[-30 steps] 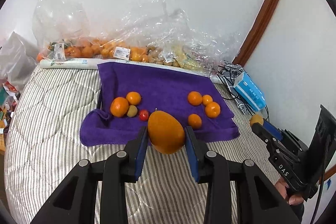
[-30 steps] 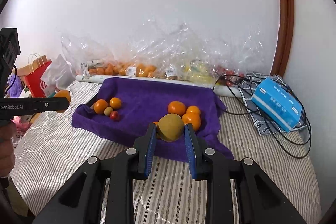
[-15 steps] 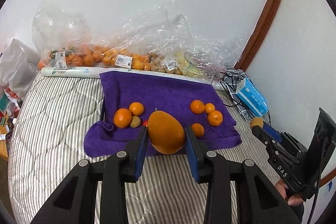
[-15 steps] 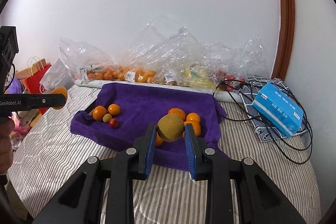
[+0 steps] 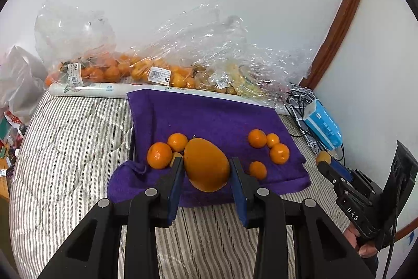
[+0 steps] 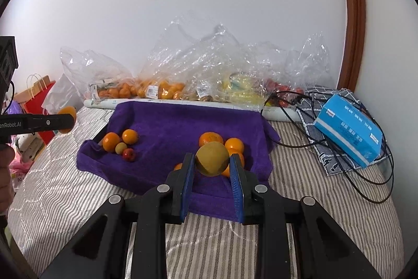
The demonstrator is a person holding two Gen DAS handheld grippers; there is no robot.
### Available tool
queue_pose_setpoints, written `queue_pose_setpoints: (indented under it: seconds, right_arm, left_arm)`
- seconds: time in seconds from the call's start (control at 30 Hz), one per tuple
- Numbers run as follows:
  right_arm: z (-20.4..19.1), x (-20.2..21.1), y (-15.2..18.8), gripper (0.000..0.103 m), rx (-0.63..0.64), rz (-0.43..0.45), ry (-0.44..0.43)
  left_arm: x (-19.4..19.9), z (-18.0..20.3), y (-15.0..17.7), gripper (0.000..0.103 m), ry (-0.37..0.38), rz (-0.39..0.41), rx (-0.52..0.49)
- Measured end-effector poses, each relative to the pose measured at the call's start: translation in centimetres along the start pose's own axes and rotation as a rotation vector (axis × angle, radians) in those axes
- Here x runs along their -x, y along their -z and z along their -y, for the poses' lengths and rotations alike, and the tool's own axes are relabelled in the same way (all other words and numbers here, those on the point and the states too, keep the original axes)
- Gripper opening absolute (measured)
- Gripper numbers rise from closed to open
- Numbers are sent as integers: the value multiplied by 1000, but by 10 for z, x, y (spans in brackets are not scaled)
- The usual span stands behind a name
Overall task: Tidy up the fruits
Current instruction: 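Carry the yellow-green fruit over the towel with the right tool while the left tool carries its orange, then lower the fruit onto the towel and open the right tool while the left tool releases its orange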
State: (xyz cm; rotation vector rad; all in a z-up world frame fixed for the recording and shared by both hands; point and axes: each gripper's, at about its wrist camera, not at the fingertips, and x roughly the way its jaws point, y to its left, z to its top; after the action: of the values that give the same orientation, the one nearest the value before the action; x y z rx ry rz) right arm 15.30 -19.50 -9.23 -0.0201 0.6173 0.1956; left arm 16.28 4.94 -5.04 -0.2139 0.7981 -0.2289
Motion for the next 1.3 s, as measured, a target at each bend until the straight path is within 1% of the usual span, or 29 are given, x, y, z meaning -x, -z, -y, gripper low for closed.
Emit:
queue_pose_setpoints:
  seconds: [0.37,0.7,0.87,1.3]
  right_arm:
    - [9,-29,9,27,-21,-61,2]
    - [17,-58,21,27,-54,-125,-10]
    - [17,-70,23,27,-56,-144,-20]
    - [15,-89,28,27,-58,-180,-30]
  left_arm:
    - [-24,-22,-11,33,-17,-29,38]
    - [-51,-28,-12,33,-16,-72,50]
    - [-67,-25,-12,33,0,-101,46]
    - [-108,4,-3,33,77,-184,2]
